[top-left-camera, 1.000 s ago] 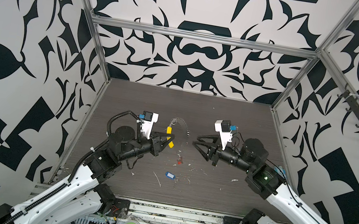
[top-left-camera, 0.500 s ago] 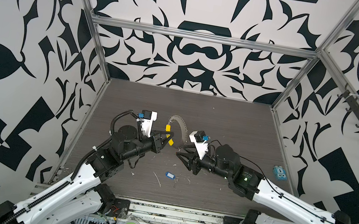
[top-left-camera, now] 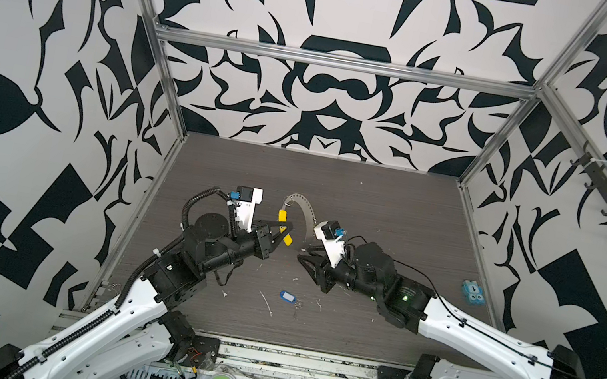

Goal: Remove the keys from the keyring

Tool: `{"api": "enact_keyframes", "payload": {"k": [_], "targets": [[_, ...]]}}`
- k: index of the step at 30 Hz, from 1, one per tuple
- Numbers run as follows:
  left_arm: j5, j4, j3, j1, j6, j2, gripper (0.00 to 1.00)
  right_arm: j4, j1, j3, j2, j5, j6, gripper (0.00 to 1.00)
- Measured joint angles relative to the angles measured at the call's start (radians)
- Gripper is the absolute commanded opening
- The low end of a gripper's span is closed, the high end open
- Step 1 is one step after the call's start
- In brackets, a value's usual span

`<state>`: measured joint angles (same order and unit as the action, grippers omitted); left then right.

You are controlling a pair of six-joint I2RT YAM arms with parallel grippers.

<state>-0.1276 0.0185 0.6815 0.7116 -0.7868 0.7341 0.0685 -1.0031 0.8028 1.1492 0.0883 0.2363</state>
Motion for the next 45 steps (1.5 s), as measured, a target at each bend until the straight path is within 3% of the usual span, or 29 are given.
{"api": "enact_keyframes", "payload": {"k": [13, 19, 29, 32, 35, 40, 45], "targets": [[0.014, -0.001, 0.000, 0.000, -0.002, -0.013, 0.00, 0.001, 0.000, 0.011, -0.010, 0.014, -0.013, 0.24], [0.026, -0.001, 0.000, 0.000, -0.002, -0.013, 0.00, 0.002, 0.000, 0.022, -0.016, 0.032, -0.026, 0.01], [0.059, -0.008, 0.000, 0.000, -0.011, -0.014, 0.02, -0.015, 0.000, 0.023, -0.046, 0.037, -0.027, 0.00], [0.065, -0.016, 0.000, 0.002, -0.029, -0.021, 0.12, -0.032, 0.000, 0.023, -0.069, 0.036, -0.030, 0.00], [0.072, -0.023, -0.001, 0.002, -0.037, -0.029, 0.30, -0.034, 0.000, 0.023, -0.082, 0.034, -0.030, 0.00], [0.075, -0.061, -0.021, 0.000, -0.055, -0.034, 0.44, -0.024, 0.043, 0.025, -0.102, 0.048, -0.027, 0.00], [0.041, -0.129, -0.030, 0.000, -0.044, -0.046, 0.56, -0.029, 0.135, 0.034, -0.101, 0.132, -0.025, 0.00]]}}
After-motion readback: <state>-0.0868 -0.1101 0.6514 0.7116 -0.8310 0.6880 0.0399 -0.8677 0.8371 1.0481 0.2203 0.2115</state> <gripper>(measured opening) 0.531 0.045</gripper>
